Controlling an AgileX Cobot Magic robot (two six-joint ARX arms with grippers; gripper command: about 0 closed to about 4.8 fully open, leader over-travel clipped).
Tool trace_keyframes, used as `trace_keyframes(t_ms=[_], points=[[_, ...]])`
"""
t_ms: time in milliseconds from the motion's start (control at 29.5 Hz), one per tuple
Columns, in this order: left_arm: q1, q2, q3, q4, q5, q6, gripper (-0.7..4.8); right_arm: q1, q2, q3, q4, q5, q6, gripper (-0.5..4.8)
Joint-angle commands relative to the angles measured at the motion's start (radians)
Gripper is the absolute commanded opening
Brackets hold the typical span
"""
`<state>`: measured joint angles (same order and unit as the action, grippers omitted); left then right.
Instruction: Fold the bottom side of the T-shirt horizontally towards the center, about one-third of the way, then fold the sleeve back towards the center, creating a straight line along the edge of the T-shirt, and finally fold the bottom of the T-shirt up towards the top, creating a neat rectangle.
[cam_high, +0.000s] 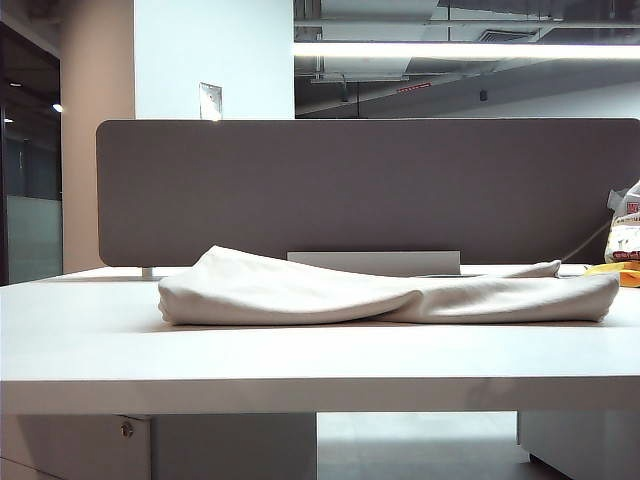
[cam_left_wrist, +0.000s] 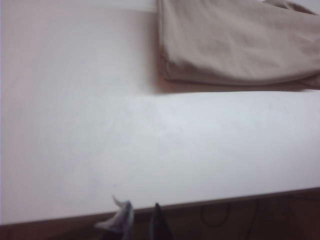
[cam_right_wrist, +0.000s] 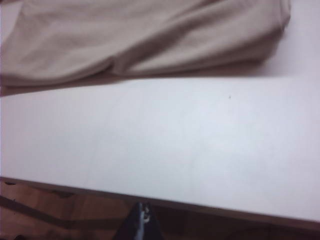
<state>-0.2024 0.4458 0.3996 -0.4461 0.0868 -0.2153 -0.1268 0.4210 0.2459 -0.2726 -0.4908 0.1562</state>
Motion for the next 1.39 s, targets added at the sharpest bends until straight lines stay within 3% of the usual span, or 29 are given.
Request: trace_keyframes(t_ms=[34,271,407,475,576,814,1390], points=[[0.001,-0.001,0.003,0.008,0.004,-0.002,0.53,0.001,-0.014,0.004,0.017,-0.002,0.001,-0.01],[0.001,-0.001,0.003,0.013,0.003,0.002,0.53,0.001,-0.016,0.004,0.015,-0.001,0.001,-0.01],[0.008,-0.011,-0.006,0.048,-0.113,0.175,0.53,0.001,-0.016,0.004,0.015,-0.001,0.000,-0.01],[0.030,-0.034,-0.027,0.090,-0.161,0.199,0.53,0.001,-0.016,0.004,0.015,-0.001,0.001,-0.01],[0.101,-0.108,-0.089,0.172,-0.163,0.201,0.53,0.001,-0.016,0.004,0.016,-0.001,0.000,-0.01],[0.234,-0.327,-0.267,0.282,-0.056,0.201,0.53,0.001,-0.016,0.004,0.015,-0.001,0.000,-0.01],[0.235,-0.442,-0.393,0.305,-0.060,0.197,0.53,0.001,-0.016,0.004,0.015,-0.001,0.000,-0.01]])
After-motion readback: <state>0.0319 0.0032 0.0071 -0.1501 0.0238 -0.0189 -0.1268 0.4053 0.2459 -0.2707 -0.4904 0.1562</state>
